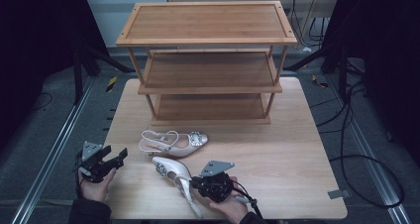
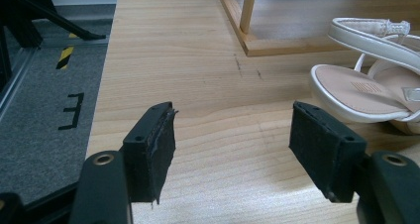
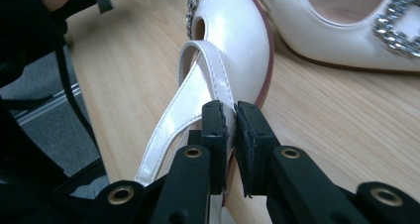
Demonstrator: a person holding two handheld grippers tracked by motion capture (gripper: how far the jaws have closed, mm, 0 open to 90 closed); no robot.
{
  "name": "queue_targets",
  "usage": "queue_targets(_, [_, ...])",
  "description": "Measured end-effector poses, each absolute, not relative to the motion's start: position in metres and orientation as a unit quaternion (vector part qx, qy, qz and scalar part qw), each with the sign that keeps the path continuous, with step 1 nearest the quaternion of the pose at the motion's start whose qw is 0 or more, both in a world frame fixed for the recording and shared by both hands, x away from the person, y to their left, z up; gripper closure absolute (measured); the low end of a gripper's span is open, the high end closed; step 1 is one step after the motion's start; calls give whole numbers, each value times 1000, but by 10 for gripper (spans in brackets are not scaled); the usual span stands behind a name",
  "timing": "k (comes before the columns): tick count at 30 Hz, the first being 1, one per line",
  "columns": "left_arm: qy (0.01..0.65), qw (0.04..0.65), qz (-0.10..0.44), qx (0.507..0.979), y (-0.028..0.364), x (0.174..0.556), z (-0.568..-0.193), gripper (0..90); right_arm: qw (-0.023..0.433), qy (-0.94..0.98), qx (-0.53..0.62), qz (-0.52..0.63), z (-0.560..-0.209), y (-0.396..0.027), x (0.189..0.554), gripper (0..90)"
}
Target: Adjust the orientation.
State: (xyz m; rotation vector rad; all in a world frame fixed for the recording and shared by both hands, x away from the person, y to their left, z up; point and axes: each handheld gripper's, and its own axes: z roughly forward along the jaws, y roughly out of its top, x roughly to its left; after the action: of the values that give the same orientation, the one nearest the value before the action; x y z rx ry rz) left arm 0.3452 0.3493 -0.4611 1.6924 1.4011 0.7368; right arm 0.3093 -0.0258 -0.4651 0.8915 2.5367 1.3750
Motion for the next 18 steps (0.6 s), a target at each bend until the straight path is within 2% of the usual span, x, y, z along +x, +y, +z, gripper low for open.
queue_targets(5, [554,400,291,670,349,345,-461,329,45,826,314,466,-467,-35,321,831])
queue_targets(18, [553,400,293,670,349,346,-462,329,53,818,332,467,-464,-41,349,830])
